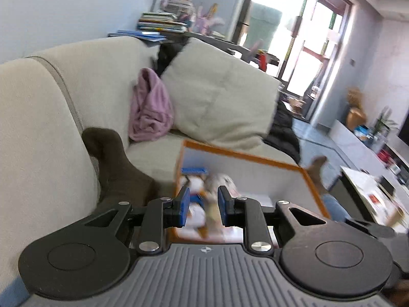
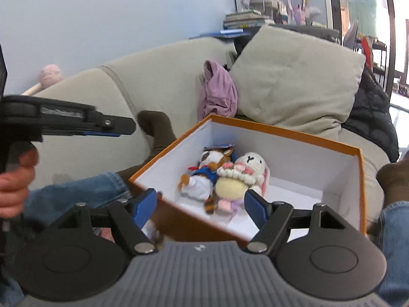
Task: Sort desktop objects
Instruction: 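Withdraw both grippers from the box back toward the pile, then grasp the feather shuttlecock with the left gripper while the right grasps the pink pom-pom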
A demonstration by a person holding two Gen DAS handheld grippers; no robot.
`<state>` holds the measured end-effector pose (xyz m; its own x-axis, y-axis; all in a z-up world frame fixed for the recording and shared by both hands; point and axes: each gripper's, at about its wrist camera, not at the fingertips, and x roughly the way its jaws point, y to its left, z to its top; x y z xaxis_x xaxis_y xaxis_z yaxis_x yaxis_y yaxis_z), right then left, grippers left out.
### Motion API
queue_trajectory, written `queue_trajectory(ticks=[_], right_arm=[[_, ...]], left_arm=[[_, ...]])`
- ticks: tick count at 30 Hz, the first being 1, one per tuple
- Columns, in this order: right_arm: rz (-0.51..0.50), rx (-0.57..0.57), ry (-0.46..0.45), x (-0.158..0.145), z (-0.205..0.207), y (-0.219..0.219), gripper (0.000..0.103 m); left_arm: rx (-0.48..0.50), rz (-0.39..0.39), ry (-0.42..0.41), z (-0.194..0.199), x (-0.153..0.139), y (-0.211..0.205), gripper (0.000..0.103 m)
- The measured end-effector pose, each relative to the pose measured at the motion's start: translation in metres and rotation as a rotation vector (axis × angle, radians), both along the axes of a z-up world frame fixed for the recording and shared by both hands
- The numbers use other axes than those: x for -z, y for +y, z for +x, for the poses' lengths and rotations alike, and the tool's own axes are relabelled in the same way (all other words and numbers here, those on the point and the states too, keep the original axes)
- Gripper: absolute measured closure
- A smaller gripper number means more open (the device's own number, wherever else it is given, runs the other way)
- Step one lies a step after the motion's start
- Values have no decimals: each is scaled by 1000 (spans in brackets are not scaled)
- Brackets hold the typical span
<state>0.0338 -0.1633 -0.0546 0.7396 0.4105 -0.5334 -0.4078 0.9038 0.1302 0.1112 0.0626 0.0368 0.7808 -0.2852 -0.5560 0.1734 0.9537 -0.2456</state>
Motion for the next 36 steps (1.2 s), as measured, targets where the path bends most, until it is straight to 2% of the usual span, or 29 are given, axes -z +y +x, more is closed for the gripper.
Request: queue_trajectory(ticks=[3, 6, 8, 13, 15, 17, 19, 22, 23, 26, 28, 30, 32, 34, 35, 36], right_arm=[[23, -5, 20, 0, -20, 2, 26], [-4, 11, 94, 3, -35, 0, 27], [-9, 21, 160, 10, -38, -4, 41], [51, 42, 277, 44, -55, -14, 43], [59, 56, 340, 58, -56, -15, 44], [86, 42, 381, 62, -57, -14, 48], [81, 25, 371, 60, -59, -12, 48], [58, 34, 336, 64, -57, -10, 48], [57, 38, 345, 69, -56, -11, 48], [61, 49, 392, 80, -59, -17, 48], [68, 46, 389, 79, -61, -21, 48], [62, 51, 375, 78, -61, -23, 45], [61, 60, 385, 80, -60, -24, 44], [63, 52, 410, 84, -58, -22, 44], [58, 45, 414, 85, -58, -19, 44], [52, 41, 412, 85, -58, -18, 44]], left_arm=[[35, 18, 58, -31, 1, 3, 77], [39, 63, 139, -54, 4, 13, 77], [23, 78, 173, -64, 9, 21, 76], [20, 133, 264, -82, 34, 21, 76], [41, 169, 305, -91, 42, 11, 73], [51, 203, 356, -96, 49, 1, 61], [64, 290, 392, -99, 57, -15, 49], [71, 351, 400, -100, 73, -33, 47], [68, 361, 414, -100, 80, -37, 47], [26, 458, 460, -96, 101, -46, 47], [6, 514, 483, -92, 113, -49, 47], [15, 531, 500, -91, 121, -50, 46], [3, 563, 494, -90, 129, -50, 39], [-32, 614, 495, -85, 140, -50, 40], [-44, 621, 510, -82, 147, -48, 47], [-61, 619, 527, -80, 152, -44, 49]])
